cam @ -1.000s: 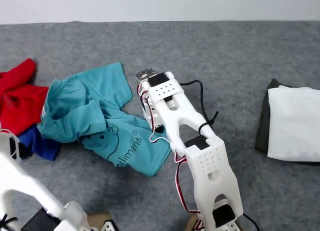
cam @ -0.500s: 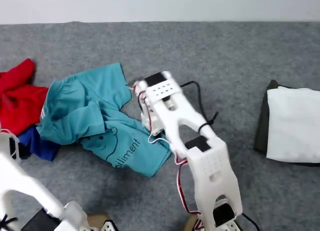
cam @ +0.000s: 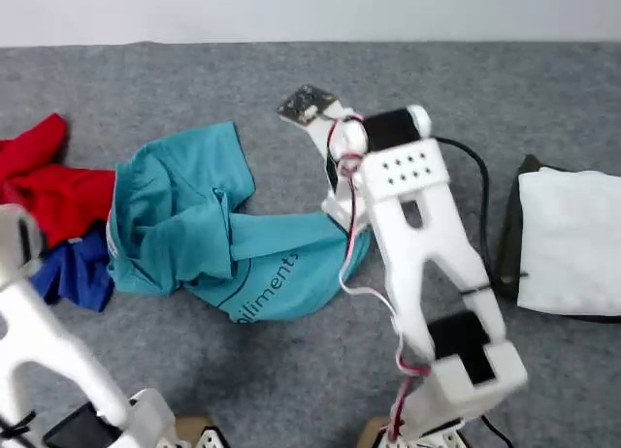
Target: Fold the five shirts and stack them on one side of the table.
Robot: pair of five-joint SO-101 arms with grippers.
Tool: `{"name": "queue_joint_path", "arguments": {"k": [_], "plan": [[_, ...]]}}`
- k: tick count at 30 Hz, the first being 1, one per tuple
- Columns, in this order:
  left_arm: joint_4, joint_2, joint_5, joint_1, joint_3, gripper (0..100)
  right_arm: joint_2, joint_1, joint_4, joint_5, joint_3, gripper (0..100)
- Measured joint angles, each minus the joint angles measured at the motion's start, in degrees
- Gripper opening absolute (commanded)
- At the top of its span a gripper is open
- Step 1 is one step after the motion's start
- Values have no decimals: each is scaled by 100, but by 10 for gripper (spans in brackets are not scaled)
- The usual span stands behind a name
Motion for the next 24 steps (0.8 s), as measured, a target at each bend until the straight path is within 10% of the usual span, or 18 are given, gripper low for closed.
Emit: {"name": "queue_joint_path", "arguments": {"k": [24], "plan": [[325, 3086, 580, 3613, -2391, 170, -2980, 879, -149, 132, 3490, 10]]}}
